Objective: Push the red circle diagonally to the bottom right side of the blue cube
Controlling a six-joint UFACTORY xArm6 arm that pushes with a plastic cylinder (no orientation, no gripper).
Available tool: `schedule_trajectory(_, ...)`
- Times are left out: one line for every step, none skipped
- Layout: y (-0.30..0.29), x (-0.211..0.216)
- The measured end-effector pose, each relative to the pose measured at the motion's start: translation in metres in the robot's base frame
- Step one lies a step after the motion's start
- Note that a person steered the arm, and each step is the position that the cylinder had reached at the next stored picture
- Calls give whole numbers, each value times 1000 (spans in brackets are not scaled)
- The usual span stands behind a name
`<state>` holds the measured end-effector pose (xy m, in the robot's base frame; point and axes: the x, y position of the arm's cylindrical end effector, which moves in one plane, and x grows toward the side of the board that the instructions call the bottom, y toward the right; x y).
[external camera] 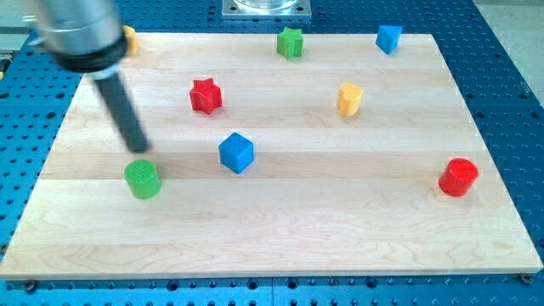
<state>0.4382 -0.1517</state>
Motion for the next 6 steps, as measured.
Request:
schedule_trajectory(78,-21)
schedule_trajectory(201,-30)
schedule_trajectory(333,-25)
schedule_trajectory(454,-16)
schedule_trajectory(497,43)
schedule_trajectory(454,69)
